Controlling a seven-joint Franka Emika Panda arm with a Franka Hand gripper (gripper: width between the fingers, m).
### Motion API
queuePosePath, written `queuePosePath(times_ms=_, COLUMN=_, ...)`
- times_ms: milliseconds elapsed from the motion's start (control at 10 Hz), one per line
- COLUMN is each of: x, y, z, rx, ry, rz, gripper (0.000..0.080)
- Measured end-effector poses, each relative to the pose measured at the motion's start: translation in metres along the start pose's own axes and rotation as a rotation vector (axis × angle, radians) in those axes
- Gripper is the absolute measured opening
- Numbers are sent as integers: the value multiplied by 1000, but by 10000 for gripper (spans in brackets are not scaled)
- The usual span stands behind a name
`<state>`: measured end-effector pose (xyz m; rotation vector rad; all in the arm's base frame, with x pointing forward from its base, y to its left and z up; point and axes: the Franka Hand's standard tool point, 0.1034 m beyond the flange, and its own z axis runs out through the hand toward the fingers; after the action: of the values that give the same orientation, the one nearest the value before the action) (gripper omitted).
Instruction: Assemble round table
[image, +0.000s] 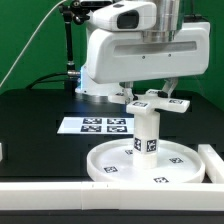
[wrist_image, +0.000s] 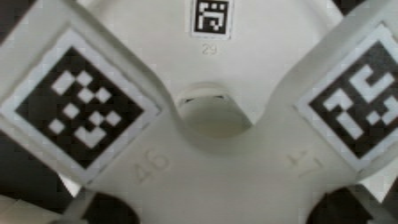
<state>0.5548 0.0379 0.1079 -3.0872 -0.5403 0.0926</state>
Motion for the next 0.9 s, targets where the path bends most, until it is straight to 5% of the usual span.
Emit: queuePosePath(times_ms=900, x=1, y=1, z=0, rx=-2, ry=4, rz=-1, gripper=455)
